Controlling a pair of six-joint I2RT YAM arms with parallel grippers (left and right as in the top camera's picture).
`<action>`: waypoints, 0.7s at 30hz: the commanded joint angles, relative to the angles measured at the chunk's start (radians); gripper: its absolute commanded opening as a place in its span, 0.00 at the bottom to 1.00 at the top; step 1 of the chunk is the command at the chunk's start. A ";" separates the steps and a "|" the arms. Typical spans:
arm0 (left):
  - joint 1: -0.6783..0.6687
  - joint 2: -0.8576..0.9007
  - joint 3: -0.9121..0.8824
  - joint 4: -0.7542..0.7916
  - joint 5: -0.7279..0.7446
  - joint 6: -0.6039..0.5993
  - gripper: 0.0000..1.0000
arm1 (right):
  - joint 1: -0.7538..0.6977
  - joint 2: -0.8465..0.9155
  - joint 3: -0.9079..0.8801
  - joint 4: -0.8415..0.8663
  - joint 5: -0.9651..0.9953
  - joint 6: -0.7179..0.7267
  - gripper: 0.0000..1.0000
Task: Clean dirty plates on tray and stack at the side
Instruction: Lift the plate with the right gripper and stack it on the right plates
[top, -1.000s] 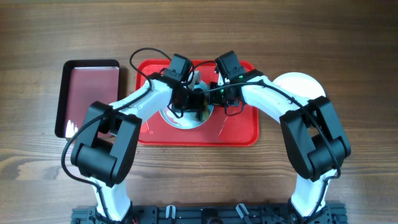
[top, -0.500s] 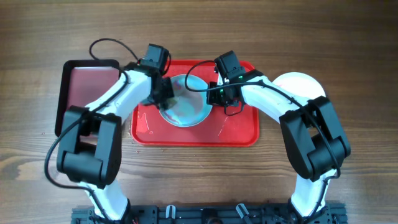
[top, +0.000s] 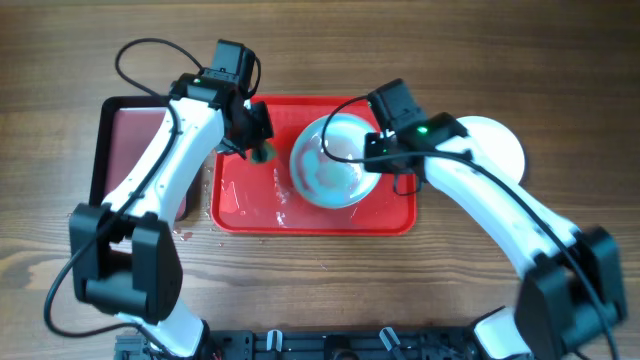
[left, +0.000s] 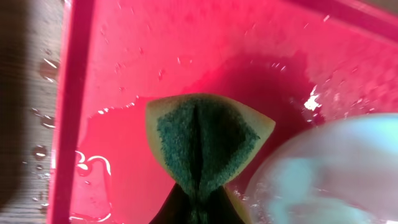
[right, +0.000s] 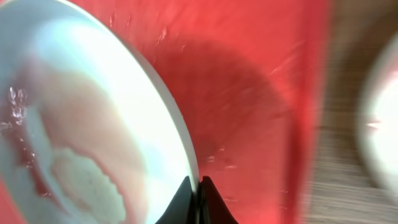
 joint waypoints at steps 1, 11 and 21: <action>0.001 0.063 -0.003 -0.001 0.045 -0.002 0.04 | 0.054 -0.111 0.003 -0.016 0.324 -0.016 0.04; 0.001 0.077 -0.003 0.004 0.045 -0.002 0.04 | 0.441 -0.122 0.003 0.076 1.220 -0.226 0.04; 0.001 0.077 -0.003 0.006 0.045 -0.002 0.04 | 0.497 -0.122 0.003 0.431 1.357 -0.786 0.04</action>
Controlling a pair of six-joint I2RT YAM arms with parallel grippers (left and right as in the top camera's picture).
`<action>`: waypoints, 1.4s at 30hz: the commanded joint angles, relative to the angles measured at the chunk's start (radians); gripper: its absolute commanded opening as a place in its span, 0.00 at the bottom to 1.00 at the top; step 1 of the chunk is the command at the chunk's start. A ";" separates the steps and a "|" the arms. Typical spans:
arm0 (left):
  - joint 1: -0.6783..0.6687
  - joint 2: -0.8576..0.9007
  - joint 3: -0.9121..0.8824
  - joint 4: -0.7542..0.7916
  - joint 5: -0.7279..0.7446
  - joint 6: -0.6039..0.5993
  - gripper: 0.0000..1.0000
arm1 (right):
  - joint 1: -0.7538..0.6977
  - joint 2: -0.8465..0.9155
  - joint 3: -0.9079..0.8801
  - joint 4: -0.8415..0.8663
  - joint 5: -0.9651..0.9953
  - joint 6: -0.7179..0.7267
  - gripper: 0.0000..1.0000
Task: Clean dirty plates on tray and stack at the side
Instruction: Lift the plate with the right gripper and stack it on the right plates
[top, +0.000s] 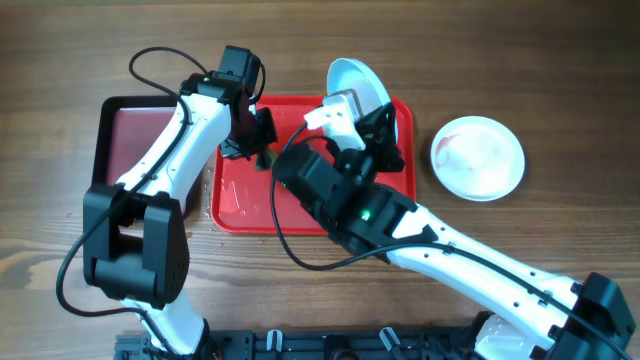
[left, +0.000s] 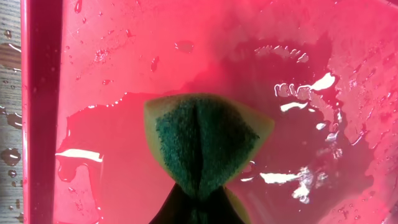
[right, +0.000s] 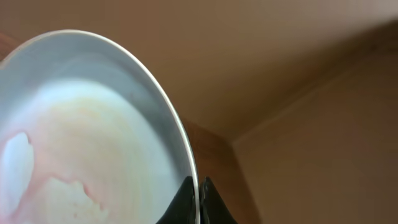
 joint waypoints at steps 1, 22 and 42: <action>0.001 0.005 -0.001 0.002 0.013 -0.003 0.04 | 0.011 -0.009 0.008 0.105 0.065 -0.264 0.05; 0.001 0.005 -0.001 0.010 0.013 -0.003 0.04 | 0.043 -0.005 0.006 0.270 0.054 -0.362 0.04; 0.001 0.005 -0.001 0.013 0.012 -0.003 0.04 | -0.151 -0.021 -0.038 -0.309 -0.902 0.465 0.04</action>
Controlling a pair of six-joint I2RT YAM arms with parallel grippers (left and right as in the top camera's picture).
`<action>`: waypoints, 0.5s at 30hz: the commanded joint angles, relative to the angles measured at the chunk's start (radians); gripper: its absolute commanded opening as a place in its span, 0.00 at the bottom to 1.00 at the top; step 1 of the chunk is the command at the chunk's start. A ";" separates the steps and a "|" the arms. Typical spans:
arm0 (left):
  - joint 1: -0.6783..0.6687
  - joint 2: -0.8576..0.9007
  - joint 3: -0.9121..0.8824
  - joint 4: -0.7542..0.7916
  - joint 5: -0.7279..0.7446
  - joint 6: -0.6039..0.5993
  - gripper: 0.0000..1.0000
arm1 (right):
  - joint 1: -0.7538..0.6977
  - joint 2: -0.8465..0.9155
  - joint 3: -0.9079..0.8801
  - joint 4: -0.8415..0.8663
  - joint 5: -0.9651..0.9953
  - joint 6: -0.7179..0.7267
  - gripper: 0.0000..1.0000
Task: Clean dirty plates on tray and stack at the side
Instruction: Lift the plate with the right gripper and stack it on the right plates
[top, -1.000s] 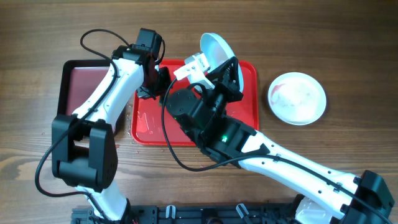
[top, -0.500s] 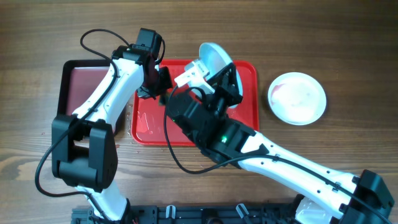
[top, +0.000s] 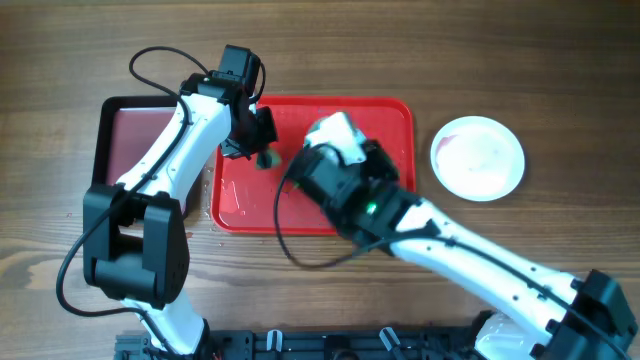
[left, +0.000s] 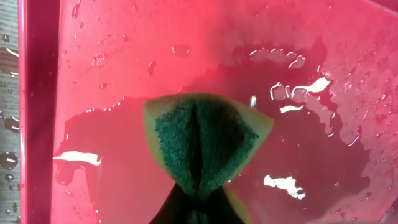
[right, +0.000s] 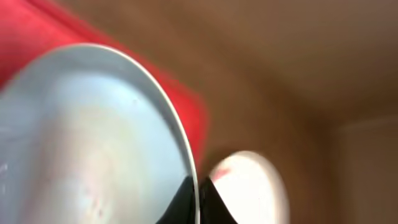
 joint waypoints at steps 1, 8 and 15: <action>0.001 0.005 -0.001 0.003 0.009 -0.003 0.04 | -0.170 -0.022 0.001 -0.040 -0.455 0.203 0.04; 0.001 0.005 -0.001 0.003 0.009 -0.003 0.04 | -0.863 -0.059 0.000 -0.090 -0.992 0.141 0.04; 0.001 0.005 -0.001 0.003 0.009 -0.003 0.04 | -1.241 -0.036 -0.063 -0.080 -0.859 0.141 0.04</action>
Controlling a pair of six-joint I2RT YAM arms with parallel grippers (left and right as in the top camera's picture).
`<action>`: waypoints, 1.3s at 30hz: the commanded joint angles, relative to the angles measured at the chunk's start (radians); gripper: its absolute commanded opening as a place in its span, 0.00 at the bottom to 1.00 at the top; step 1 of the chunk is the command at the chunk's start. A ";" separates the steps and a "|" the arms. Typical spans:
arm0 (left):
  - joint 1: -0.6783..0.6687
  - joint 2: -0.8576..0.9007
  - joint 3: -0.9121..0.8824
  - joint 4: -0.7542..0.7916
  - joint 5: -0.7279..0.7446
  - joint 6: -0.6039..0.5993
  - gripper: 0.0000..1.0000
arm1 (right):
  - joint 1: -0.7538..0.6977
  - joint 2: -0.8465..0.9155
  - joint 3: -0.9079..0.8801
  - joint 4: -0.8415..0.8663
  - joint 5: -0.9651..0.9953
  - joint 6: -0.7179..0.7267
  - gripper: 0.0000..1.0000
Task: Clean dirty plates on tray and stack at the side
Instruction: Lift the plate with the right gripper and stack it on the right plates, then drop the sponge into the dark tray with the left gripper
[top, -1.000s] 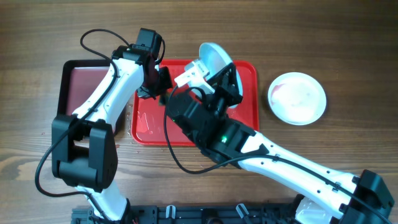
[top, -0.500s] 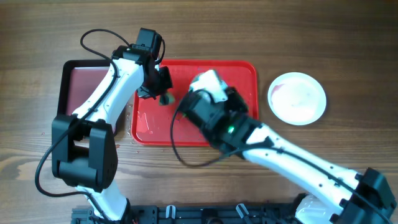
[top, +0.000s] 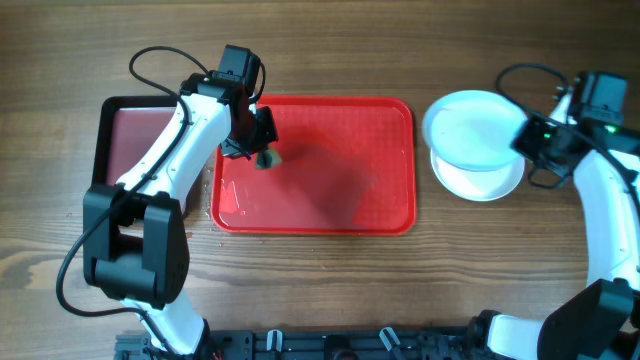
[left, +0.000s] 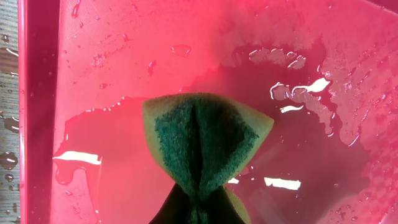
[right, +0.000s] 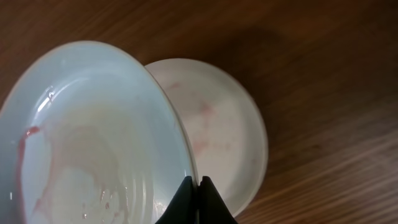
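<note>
My right gripper (top: 528, 141) (right: 199, 185) is shut on the rim of a white plate (top: 472, 128) (right: 93, 137) with faint reddish smears. It holds this plate over a second white plate (top: 487, 180) (right: 219, 121) that lies on the wood to the right of the red tray (top: 330, 190). I cannot tell whether the two plates touch. My left gripper (top: 262, 153) (left: 199, 208) is shut on a folded green and yellow sponge (left: 205, 142) just above the tray's wet left part (left: 112, 74). No plate is on the tray.
A dark tray with a maroon inside (top: 135, 140) lies left of the red tray. Water drops lie on the wood between them (top: 208, 205). Cables trail from both arms at the back.
My right arm was over the middle of the red tray with the plate. It now holds that plate at the far right over the side plate. The left gripper and sponge have not moved.
At first the plate lay on the tray, my right gripper shut on its rim, the sponge beside it. Then the plate was held up tilted at the tray's far edge, then over the tray. Now it is above the side plate.
</note>
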 joint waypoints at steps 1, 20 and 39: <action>0.001 0.005 -0.001 0.002 0.009 -0.002 0.04 | -0.040 -0.002 -0.084 0.040 0.072 0.033 0.04; 0.217 -0.134 0.047 -0.144 -0.177 0.080 0.04 | 0.255 -0.024 0.008 0.049 -0.252 -0.092 0.72; 0.564 -0.130 -0.312 0.346 -0.247 0.072 0.39 | 0.533 0.003 0.007 0.105 -0.101 -0.011 0.77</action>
